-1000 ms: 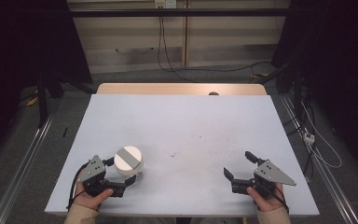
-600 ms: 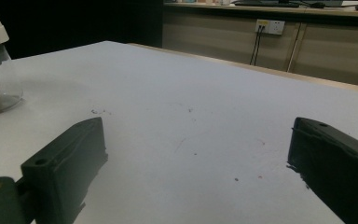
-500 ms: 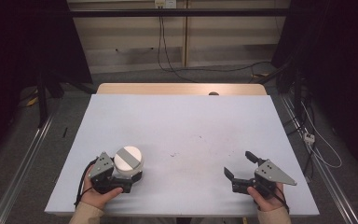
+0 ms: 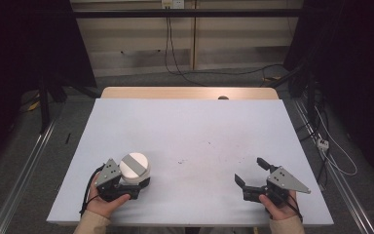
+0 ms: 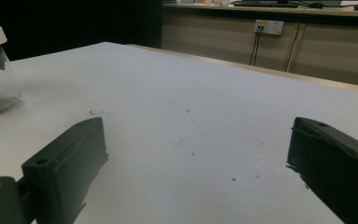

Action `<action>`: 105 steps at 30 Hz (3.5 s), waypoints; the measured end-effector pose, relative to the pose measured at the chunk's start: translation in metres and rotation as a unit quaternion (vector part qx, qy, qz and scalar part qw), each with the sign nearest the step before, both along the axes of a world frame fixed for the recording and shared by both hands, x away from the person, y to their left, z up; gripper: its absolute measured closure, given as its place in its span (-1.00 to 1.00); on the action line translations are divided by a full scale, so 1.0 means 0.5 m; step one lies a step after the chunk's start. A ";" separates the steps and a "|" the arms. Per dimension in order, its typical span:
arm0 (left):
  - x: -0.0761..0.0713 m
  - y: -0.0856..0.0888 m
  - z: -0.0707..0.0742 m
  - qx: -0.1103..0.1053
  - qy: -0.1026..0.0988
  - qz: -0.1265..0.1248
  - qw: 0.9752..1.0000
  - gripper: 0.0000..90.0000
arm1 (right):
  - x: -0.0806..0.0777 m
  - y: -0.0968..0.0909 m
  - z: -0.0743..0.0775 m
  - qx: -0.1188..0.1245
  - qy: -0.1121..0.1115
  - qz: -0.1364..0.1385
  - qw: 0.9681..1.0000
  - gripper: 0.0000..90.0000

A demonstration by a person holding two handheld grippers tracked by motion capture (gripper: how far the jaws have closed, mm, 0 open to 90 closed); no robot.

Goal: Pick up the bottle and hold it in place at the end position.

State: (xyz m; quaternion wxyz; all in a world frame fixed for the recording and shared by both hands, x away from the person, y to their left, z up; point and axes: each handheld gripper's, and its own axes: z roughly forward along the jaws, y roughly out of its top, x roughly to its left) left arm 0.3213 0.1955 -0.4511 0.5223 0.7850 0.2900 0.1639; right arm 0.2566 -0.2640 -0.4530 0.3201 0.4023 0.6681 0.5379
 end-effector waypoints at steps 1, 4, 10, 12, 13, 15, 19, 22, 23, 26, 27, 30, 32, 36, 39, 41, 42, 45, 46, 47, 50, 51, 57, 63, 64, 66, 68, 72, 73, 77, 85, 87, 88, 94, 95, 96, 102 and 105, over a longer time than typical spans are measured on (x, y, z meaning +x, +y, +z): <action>-0.001 -0.002 0.000 -0.004 0.002 0.002 1.000 -0.62 | 0.000 0.000 0.000 0.000 0.000 0.000 1.000 -0.92; 0.003 0.000 -0.001 -0.005 -0.002 0.001 1.000 -0.61 | -0.003 -0.003 0.000 0.001 0.000 -0.002 1.000 -0.92; 0.003 0.000 -0.001 -0.010 -0.003 -0.003 1.000 -0.60 | -0.005 -0.006 0.002 0.002 -0.002 -0.005 1.000 -0.92; 0.002 0.000 -0.001 -0.009 -0.004 0.000 1.000 -0.60 | -0.005 -0.006 0.002 0.002 -0.002 -0.004 1.000 -0.91; 0.002 0.000 -0.002 -0.013 -0.002 0.000 1.000 -0.59 | -0.006 -0.006 0.002 0.002 -0.003 -0.004 1.000 -0.91; 0.002 0.002 -0.001 -0.012 -0.008 -0.001 1.000 -0.59 | -0.006 -0.006 0.002 0.002 -0.003 -0.003 1.000 -0.91; -0.004 0.005 0.004 -0.025 -0.017 -0.004 1.000 -0.59 | -0.005 -0.004 0.004 0.002 -0.006 -0.003 1.000 -0.91; -0.006 0.006 0.005 -0.030 -0.017 -0.003 0.999 -0.59 | -0.004 -0.001 0.005 0.001 -0.007 -0.001 1.000 -0.91; -0.007 0.008 0.007 -0.033 -0.023 -0.004 0.999 -0.59 | -0.004 -0.001 0.005 0.002 -0.007 -0.001 1.000 -0.91; -0.007 0.012 0.010 -0.046 -0.022 -0.002 0.999 -0.59 | -0.003 0.001 0.005 0.002 -0.006 0.000 1.000 -0.91; -0.007 0.013 0.012 -0.049 -0.024 -0.002 0.998 -0.59 | -0.002 0.001 0.005 0.001 -0.006 0.001 1.000 -0.91; -0.007 0.013 0.015 -0.051 -0.029 -0.001 0.998 -0.59 | -0.002 0.002 0.005 0.002 -0.008 0.002 1.000 -0.91; -0.005 0.012 0.018 -0.054 -0.031 -0.001 0.998 -0.59 | -0.002 0.002 0.005 0.002 -0.008 0.003 1.000 -0.91; 0.006 0.007 0.025 -0.061 -0.030 0.003 0.998 -0.59 | -0.002 0.002 0.006 0.001 -0.010 0.002 1.000 -0.91; 0.013 0.000 0.029 -0.059 -0.022 0.009 0.998 -0.59 | -0.003 0.001 0.006 0.001 -0.010 -0.001 1.000 -0.92; 0.016 -0.002 0.030 -0.056 -0.023 0.009 0.998 -0.59 | -0.003 0.001 0.006 0.001 -0.010 -0.002 1.000 -0.92; 0.018 -0.005 0.032 -0.057 -0.020 0.010 0.998 -0.59 | -0.003 0.000 0.007 0.001 -0.010 -0.002 1.000 -0.92; 0.027 -0.017 0.036 -0.059 -0.017 0.012 0.998 -0.59 | -0.003 0.001 0.007 0.001 -0.011 -0.002 1.000 -0.92; 0.033 -0.026 0.039 -0.058 -0.016 0.012 0.998 -0.59 | -0.003 0.001 0.007 0.000 -0.012 -0.002 1.000 -0.92; 0.037 -0.031 0.040 -0.056 -0.018 0.010 0.998 -0.59 | -0.003 0.001 0.007 0.000 -0.012 -0.002 1.000 -0.92; 0.045 -0.045 0.045 -0.049 -0.018 0.005 0.999 -0.59 | -0.002 0.001 0.007 0.000 -0.012 -0.002 1.000 -0.93; 0.047 -0.050 0.047 -0.048 -0.019 0.006 0.999 -0.59 | -0.002 0.001 0.007 0.000 -0.012 -0.002 1.000 -0.93; 0.058 -0.073 0.055 -0.038 -0.028 -0.006 0.999 -0.59 | -0.001 0.001 0.007 0.000 -0.012 -0.001 1.000 -0.93; 0.067 -0.091 0.055 -0.032 -0.030 -0.014 0.999 -0.59 | -0.001 0.001 0.007 0.000 -0.012 -0.001 1.000 -0.93; 0.069 -0.095 0.056 -0.030 -0.030 -0.015 0.999 -0.59 | -0.001 0.001 0.007 0.000 -0.012 -0.001 1.000 -0.93; 0.073 -0.102 0.058 -0.027 -0.033 -0.017 0.999 -0.59 | -0.001 0.002 0.007 0.000 -0.011 0.000 1.000 -0.93; 0.078 -0.109 0.059 -0.026 -0.033 -0.020 0.999 -0.59 | -0.001 0.002 0.007 0.000 -0.011 0.002 1.000 -0.93; 0.086 -0.124 0.062 -0.032 -0.032 -0.021 0.999 -0.59 | -0.001 0.002 0.007 0.000 -0.011 0.002 1.000 -0.93; 0.088 -0.127 0.063 -0.033 -0.034 -0.021 0.999 -0.59 | -0.001 0.002 0.007 0.000 -0.011 0.002 1.000 -0.93; 0.098 -0.136 0.062 -0.026 -0.032 -0.022 0.999 -0.59 | -0.001 0.001 0.007 0.000 -0.011 0.003 1.000 -0.93; 0.112 -0.147 0.064 -0.028 -0.032 -0.021 0.999 -0.59 | -0.002 0.002 0.008 0.000 -0.013 0.001 1.000 -0.92; 0.115 -0.150 0.065 -0.031 -0.031 -0.021 0.999 -0.59 | -0.001 0.001 0.007 -0.001 -0.013 0.002 1.000 -0.92; 0.116 -0.152 0.065 -0.032 -0.031 -0.021 0.999 -0.59 | -0.001 0.001 0.007 -0.001 -0.013 0.002 1.000 -0.92; 0.127 -0.167 0.061 -0.032 -0.030 -0.025 0.999 -0.59 | -0.001 0.002 0.006 0.000 -0.010 0.005 1.000 -0.92; 0.129 -0.170 0.060 -0.031 -0.028 -0.026 0.999 -0.59 | -0.001 0.002 0.006 0.000 -0.010 0.005 1.000 -0.92; 0.130 -0.172 0.059 -0.030 -0.029 -0.025 0.999 -0.59 | -0.001 0.002 0.006 0.001 -0.010 0.004 1.000 -0.92; 0.138 -0.185 0.059 -0.031 -0.031 -0.029 0.999 -0.59 | -0.001 0.001 0.005 0.001 -0.009 0.005 1.000 -0.92; 0.143 -0.189 0.058 -0.031 -0.031 -0.030 0.999 -0.59 | -0.001 0.001 0.005 0.001 -0.009 0.005 1.000 -0.92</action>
